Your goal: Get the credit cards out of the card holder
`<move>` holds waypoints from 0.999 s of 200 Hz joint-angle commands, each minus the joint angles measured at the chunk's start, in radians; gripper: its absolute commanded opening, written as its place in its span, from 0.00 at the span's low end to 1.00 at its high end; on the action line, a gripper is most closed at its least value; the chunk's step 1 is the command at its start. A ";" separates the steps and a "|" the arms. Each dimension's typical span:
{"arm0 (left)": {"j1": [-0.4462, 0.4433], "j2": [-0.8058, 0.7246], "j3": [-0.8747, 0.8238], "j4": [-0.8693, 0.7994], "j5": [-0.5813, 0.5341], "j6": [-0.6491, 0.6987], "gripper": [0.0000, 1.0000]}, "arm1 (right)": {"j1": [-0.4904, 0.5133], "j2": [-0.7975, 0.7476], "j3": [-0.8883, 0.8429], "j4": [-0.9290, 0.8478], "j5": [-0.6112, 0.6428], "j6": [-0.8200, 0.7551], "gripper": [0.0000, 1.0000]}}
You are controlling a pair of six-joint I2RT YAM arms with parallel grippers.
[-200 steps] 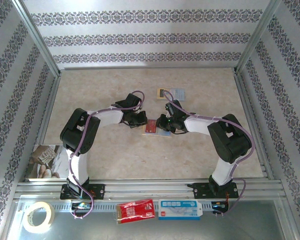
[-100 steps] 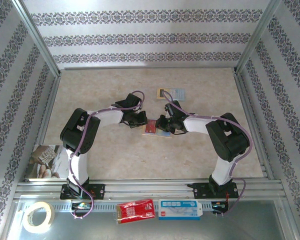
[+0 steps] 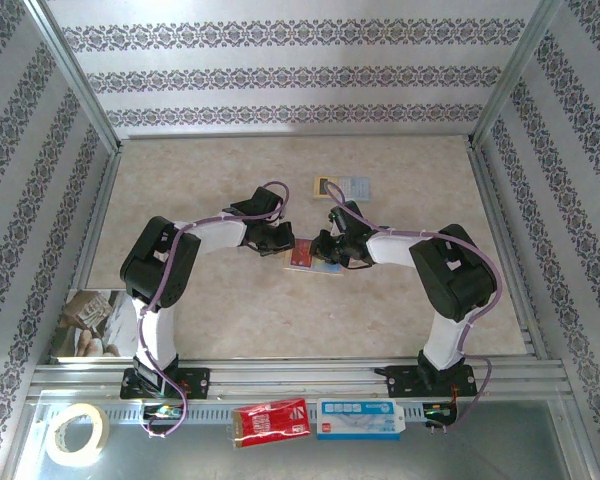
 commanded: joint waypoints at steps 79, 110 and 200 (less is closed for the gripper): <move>-0.015 0.014 -0.022 -0.034 -0.016 0.020 0.13 | -0.017 0.016 -0.014 0.091 -0.057 0.015 0.11; -0.016 0.003 -0.018 -0.039 -0.019 0.025 0.16 | -0.023 -0.005 -0.027 0.088 -0.050 0.010 0.08; -0.020 -0.055 0.115 -0.152 0.003 0.132 0.26 | -0.065 -0.061 -0.081 0.041 -0.023 -0.007 0.07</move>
